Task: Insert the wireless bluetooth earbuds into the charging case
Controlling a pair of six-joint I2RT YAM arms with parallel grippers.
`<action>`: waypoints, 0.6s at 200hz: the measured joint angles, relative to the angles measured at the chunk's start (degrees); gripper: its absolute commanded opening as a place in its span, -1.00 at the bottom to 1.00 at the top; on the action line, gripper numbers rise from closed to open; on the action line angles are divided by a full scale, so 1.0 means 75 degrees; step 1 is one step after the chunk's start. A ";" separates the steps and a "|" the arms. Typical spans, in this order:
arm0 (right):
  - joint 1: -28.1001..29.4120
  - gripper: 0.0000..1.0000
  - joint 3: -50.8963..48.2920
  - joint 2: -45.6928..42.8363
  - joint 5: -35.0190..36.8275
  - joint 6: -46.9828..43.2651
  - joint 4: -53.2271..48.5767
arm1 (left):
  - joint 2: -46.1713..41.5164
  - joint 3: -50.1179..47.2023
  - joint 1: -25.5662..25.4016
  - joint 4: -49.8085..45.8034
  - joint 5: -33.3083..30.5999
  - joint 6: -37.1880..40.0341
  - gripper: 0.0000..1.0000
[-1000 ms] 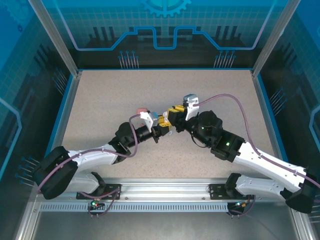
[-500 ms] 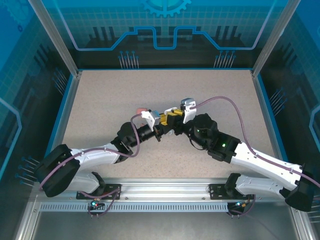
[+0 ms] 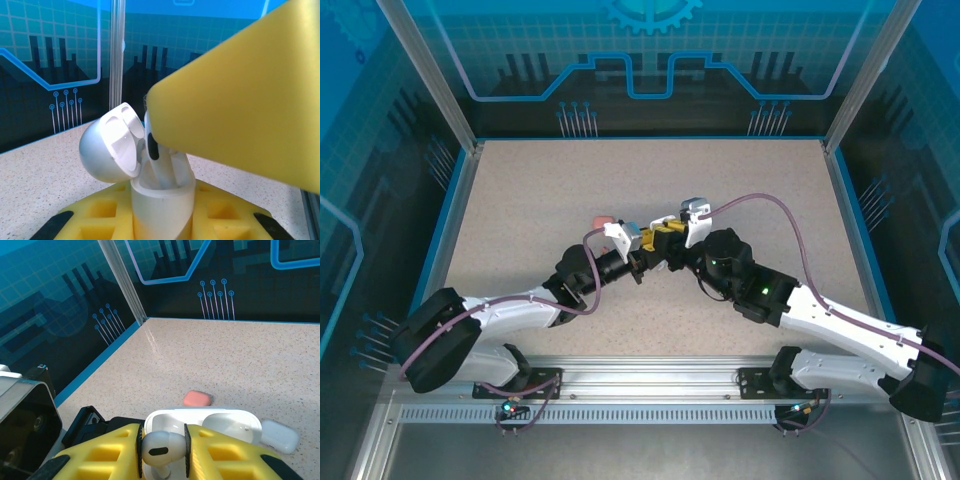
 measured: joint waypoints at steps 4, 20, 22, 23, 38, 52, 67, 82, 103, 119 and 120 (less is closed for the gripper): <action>0.0000 -0.46 0.0000 0.0000 -0.0003 0.0023 0.0000 | 0.0000 0.0000 -0.0003 0.0000 -0.0009 -0.0003 -1.00; 0.0000 -0.46 -0.0015 0.0000 -0.0012 0.0067 -0.0003 | 0.0000 0.0000 -0.0003 0.0000 -0.0017 -0.0003 -1.00; 0.0000 -0.46 -0.0017 0.0000 -0.0015 0.0079 -0.0003 | 0.0000 0.0000 -0.0003 0.0000 -0.0023 -0.0003 -1.00; 0.0000 -0.46 -0.0017 0.0000 -0.0015 0.0079 -0.0003 | 0.0000 0.0000 -0.0003 0.0000 -0.0035 0.0000 -1.00; 0.0003 -0.46 -0.0035 -0.0003 -0.0029 0.0111 -0.0023 | 0.0000 0.0000 -0.0003 0.0003 -0.0073 0.0000 -1.00; 0.0003 -0.46 -0.0052 -0.0003 -0.0026 0.0117 -0.0044 | 0.0000 0.0000 -0.0003 0.0000 -0.0105 0.0000 -1.00; 0.0003 -0.45 -0.0102 -0.0055 -0.0026 0.0143 -0.0061 | -0.0003 0.0000 -0.0003 0.0000 -0.0149 0.0000 -1.00; 0.0003 -0.44 -0.0140 -0.0119 -0.0029 0.0172 -0.0117 | 0.0000 0.0000 -0.0003 0.0000 -0.0157 0.0000 -1.00; 0.0006 -0.39 -0.0146 -0.0172 -0.0032 0.0192 -0.0198 | 0.0000 0.0000 -0.0003 0.0006 -0.0204 0.0000 -1.00; 0.0006 -0.29 -0.0146 -0.0184 -0.0032 0.0195 -0.0239 | 0.0000 0.0000 -0.0003 0.0006 -0.0210 0.0000 -1.00; 0.0006 -0.28 -0.0146 -0.0184 -0.0032 0.0207 -0.0245 | 0.0000 0.0000 -0.0003 0.0009 -0.0210 0.0000 -1.00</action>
